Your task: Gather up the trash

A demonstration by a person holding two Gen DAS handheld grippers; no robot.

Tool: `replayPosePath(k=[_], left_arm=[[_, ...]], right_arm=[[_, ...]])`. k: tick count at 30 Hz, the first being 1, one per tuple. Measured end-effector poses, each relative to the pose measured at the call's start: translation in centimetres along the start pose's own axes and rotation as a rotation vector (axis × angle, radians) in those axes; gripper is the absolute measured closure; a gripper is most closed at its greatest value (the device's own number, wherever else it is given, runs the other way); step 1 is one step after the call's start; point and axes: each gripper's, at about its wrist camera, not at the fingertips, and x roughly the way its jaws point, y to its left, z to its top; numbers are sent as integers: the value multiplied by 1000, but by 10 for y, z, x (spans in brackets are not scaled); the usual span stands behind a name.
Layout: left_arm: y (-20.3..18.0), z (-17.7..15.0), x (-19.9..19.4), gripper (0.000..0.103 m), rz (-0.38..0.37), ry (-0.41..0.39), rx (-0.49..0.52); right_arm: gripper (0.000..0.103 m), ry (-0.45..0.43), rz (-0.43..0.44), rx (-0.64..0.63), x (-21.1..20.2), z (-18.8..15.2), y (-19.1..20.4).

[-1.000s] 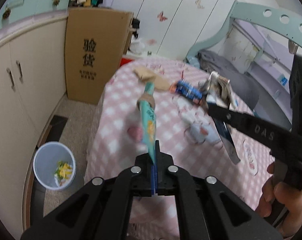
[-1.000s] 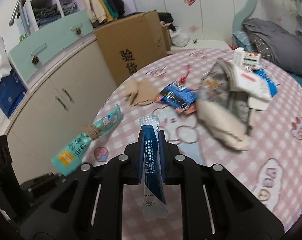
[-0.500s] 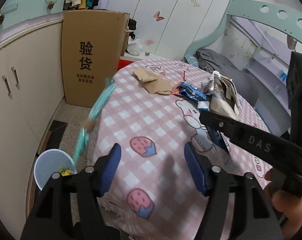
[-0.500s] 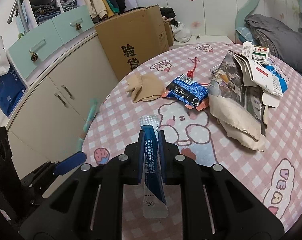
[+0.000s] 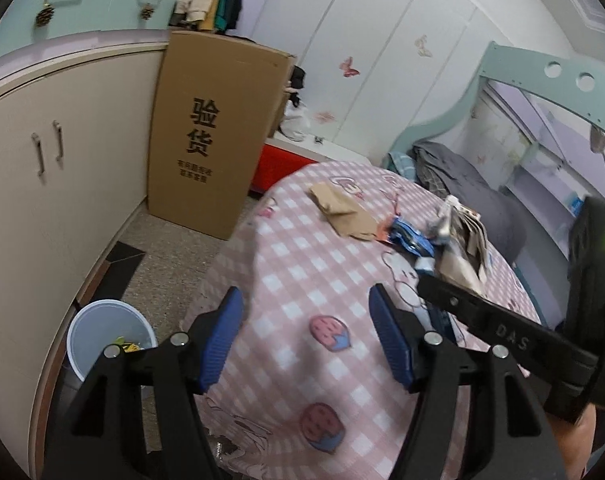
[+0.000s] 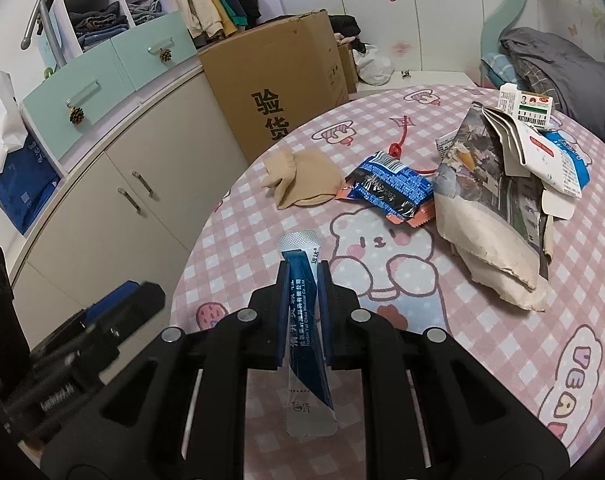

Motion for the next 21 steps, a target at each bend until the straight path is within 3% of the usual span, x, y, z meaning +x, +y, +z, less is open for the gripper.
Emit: replayPosePath(k=[6, 10, 15, 17, 20, 21], left_arm=[[-16, 17, 17, 39, 14, 29, 27], [-38, 33, 43, 39, 30, 41, 69], [-52, 55, 91, 39, 33, 115, 65], [-58, 59, 104, 40, 72, 128, 81], [-63, 64, 124, 54, 104, 169, 89], [-63, 64, 130, 63, 109, 183, 85]], right_arm=[[89, -32, -23, 11, -5, 10, -7], [89, -59, -48, 28, -6, 22, -21], [89, -81, -58, 45, -2, 39, -35], [89, -81, -57, 48, 1, 45, -37], [89, -80, -54, 50, 8, 51, -40], [89, -79, -53, 51, 10, 52, -39]])
